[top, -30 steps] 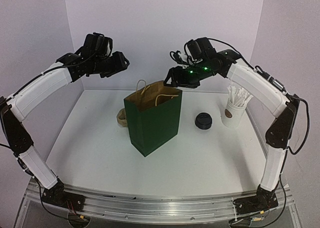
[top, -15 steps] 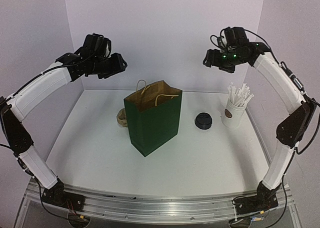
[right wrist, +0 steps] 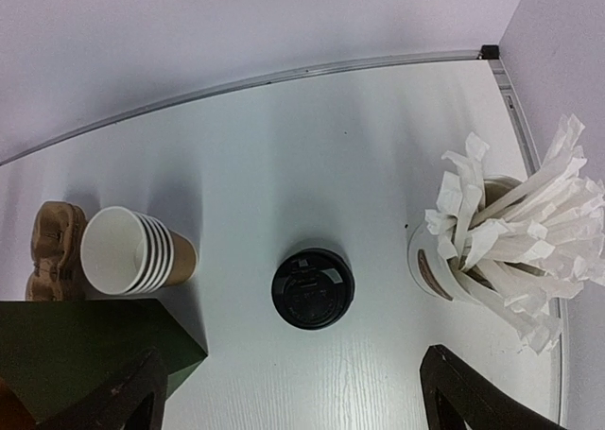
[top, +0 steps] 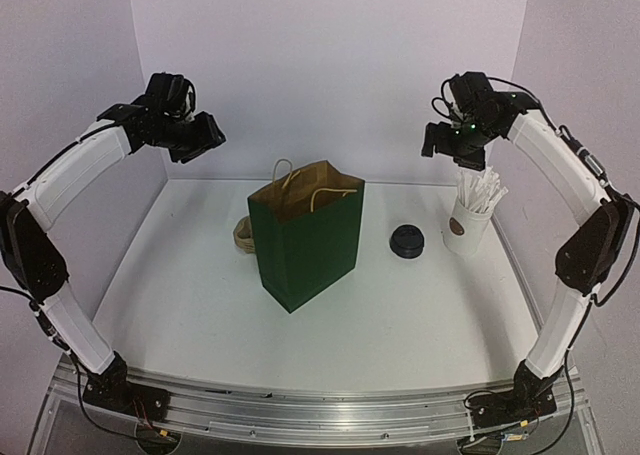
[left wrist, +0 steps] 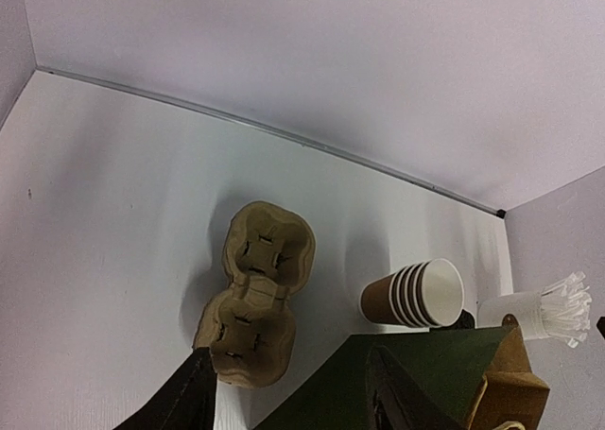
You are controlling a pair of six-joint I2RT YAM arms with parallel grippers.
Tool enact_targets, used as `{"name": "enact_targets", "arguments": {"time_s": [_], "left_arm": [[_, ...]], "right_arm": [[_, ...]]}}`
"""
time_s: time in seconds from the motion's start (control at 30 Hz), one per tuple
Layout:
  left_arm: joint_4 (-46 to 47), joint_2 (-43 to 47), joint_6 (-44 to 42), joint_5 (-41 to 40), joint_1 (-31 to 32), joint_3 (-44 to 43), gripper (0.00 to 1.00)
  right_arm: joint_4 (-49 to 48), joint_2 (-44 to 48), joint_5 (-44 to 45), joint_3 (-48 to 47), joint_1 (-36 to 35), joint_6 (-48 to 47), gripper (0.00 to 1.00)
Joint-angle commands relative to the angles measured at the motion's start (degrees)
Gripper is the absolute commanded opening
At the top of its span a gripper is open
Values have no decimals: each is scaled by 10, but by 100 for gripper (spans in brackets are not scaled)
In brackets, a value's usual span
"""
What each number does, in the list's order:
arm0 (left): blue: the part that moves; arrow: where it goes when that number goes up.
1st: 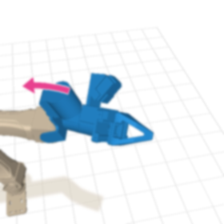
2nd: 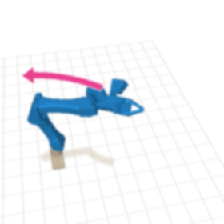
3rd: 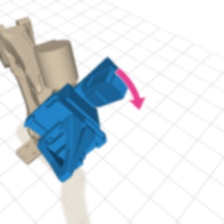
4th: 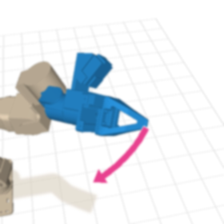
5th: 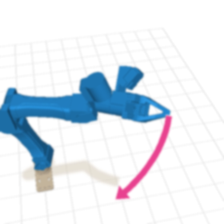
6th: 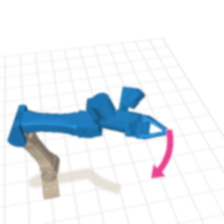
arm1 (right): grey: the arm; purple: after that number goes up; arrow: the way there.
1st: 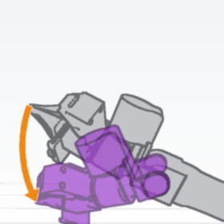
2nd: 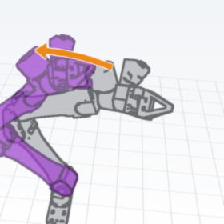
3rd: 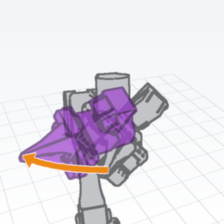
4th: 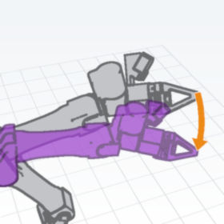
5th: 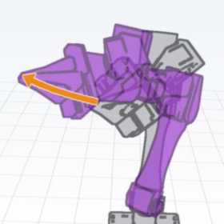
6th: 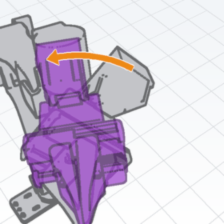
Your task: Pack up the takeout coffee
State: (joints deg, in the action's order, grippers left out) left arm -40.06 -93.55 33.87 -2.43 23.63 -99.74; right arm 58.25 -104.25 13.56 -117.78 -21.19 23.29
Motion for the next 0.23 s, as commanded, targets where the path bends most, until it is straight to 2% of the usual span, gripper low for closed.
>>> {"name": "enact_targets", "arguments": {"time_s": [0.0, 0.2], "left_arm": [[-16, -13, -13, 43, 3, -7, 54], [-8, -24, -11, 49, 3, -7, 53]], "right_arm": [[17, 17, 42, 12, -2, 11, 93], [15, 12, 49, 6, -2, 5, 95]]}}
